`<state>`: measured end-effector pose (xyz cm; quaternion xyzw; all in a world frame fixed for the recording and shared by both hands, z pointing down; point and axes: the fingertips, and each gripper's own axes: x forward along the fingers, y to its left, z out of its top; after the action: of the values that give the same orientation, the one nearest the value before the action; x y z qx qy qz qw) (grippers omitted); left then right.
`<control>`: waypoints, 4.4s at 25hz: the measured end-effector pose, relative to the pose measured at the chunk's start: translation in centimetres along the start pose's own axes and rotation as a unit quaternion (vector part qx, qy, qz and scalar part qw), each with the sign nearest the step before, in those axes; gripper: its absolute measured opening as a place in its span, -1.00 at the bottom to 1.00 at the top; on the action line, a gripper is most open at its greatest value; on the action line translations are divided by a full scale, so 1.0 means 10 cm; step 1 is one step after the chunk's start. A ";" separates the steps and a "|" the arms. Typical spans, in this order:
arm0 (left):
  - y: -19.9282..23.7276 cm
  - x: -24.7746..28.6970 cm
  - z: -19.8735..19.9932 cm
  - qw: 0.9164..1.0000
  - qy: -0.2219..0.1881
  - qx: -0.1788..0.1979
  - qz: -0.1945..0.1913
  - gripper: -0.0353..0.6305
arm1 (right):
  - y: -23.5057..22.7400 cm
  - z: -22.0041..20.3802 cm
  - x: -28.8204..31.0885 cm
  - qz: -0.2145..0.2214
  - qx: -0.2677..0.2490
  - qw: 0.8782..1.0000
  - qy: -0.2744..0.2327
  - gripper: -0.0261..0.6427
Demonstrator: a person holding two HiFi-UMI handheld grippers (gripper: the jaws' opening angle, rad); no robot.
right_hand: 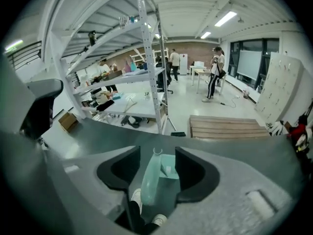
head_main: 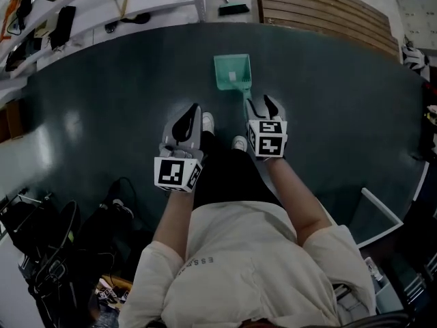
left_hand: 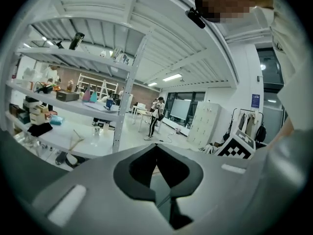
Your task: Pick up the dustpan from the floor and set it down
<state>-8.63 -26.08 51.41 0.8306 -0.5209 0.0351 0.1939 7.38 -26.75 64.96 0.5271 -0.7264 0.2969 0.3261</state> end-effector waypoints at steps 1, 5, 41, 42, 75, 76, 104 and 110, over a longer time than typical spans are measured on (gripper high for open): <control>0.04 0.06 -0.06 1.000 0.008 -0.005 -0.004 -0.84 | 0.00 -0.07 0.13 -0.001 0.008 1.000 0.012 -0.30; 0.14 0.28 -0.35 0.998 0.041 -0.032 -0.031 -0.84 | 0.00 -0.30 0.57 -0.001 0.028 0.998 0.059 -0.27; -0.09 -0.24 0.04 0.998 0.028 -0.026 -0.045 -0.84 | -0.25 -0.15 -0.39 -0.030 0.017 0.997 0.074 -0.70; -0.17 -0.26 0.10 0.998 0.025 -0.023 -0.052 -0.84 | -0.27 -0.09 -0.49 -0.029 0.014 0.997 0.065 -0.70; -1.28 -0.76 1.13 0.986 -0.121 0.094 -0.067 -0.84 | -0.61 0.22 -2.10 0.012 -0.037 0.998 -0.057 -0.71; -1.27 -0.74 1.13 0.985 -0.122 0.097 -0.071 -0.84 | -0.61 0.21 -2.06 0.012 -0.036 0.998 -0.053 -0.71; 0.55 0.55 0.22 0.992 -0.023 0.103 -0.066 -0.84 | -0.33 0.10 1.00 -0.060 0.015 0.993 0.105 -0.71; 0.65 0.70 -0.08 0.991 0.009 0.110 -0.077 -0.84 | -0.31 -0.09 1.35 -0.077 0.028 0.990 0.115 -0.70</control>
<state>-11.10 -34.23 55.78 0.8839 -0.4469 0.0849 0.1085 7.35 -34.54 76.40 0.5530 -0.6326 0.3497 0.4143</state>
